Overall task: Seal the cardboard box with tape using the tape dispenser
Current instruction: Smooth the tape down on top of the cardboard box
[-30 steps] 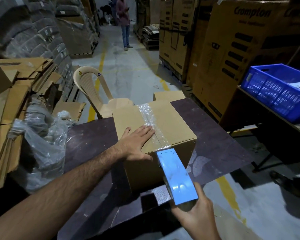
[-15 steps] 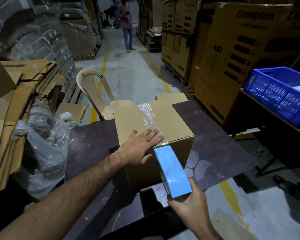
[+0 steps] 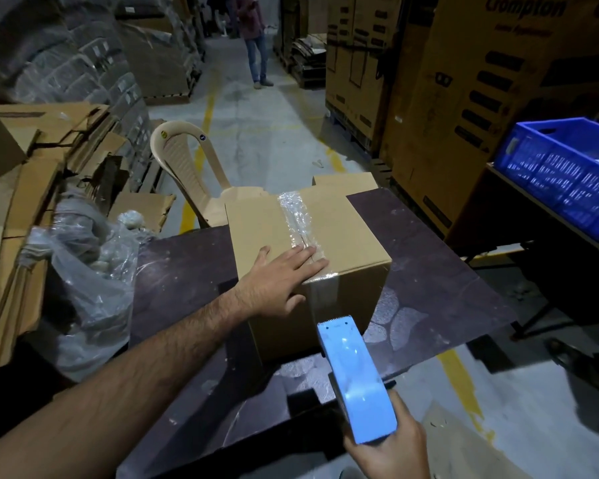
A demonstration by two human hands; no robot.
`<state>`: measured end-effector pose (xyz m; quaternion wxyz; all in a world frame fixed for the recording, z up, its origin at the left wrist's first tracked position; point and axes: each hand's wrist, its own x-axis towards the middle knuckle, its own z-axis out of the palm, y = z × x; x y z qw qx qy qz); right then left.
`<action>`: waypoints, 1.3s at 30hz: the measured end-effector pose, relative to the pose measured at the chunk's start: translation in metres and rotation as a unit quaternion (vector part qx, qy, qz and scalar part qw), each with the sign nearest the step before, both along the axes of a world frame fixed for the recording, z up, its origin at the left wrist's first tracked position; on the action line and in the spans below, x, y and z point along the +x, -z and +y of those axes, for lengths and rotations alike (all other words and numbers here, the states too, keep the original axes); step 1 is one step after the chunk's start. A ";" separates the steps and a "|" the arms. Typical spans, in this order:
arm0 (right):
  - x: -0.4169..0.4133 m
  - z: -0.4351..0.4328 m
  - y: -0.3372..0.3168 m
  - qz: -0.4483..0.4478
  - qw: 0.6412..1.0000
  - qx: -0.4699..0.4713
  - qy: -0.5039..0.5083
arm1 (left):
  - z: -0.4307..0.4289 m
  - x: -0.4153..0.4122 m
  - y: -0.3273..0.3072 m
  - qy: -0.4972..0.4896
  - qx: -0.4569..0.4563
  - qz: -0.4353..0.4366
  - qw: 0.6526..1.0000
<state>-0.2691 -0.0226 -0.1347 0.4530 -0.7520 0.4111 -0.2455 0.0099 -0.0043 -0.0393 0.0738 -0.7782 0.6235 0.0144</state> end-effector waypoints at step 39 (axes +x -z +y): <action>0.047 -0.012 -0.095 0.129 0.955 -0.256 -0.078 | 0.007 0.007 0.007 -0.085 -0.167 0.184 0.965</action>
